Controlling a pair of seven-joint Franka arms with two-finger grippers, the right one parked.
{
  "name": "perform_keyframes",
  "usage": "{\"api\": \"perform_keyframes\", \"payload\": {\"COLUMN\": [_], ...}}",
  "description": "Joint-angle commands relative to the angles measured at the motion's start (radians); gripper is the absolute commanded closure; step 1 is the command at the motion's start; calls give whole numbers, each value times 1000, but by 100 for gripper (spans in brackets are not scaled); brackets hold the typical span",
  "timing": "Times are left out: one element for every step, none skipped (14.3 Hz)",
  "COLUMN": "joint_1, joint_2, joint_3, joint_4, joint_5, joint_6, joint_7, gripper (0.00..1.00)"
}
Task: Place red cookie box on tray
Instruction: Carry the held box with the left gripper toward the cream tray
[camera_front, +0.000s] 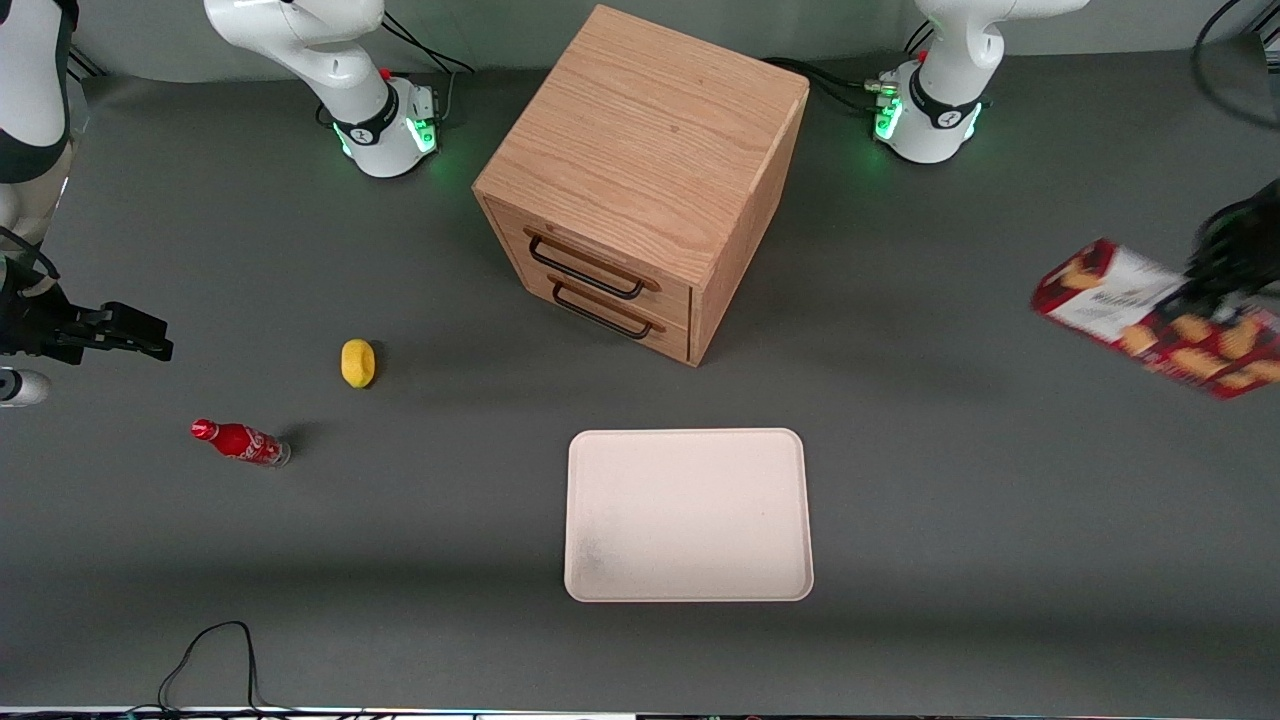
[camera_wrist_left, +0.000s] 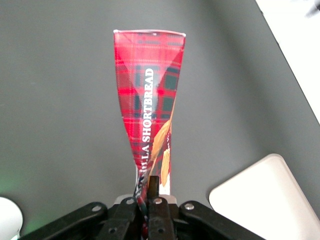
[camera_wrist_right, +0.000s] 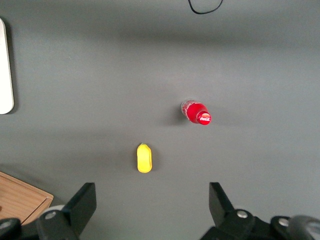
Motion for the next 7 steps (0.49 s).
{"api": "perform_keyframes", "payload": {"joint_1": [-107, -144, -168, -182, -187, -186, -186], "joint_2": [104, 139, 177, 207, 237, 262, 283], "joint_3": [18, 18, 10, -6, -29, -60, -78], "joint_4": [150, 189, 231, 273, 310, 348, 382], "joint_5": [3, 1, 0, -2, -3, 0, -3], "joint_6": [-31, -43, -51, -66, -90, -107, -110], "joint_7": [75, 91, 132, 181, 210, 230, 258], "gripper": [100, 100, 100, 100, 100, 100, 100]}}
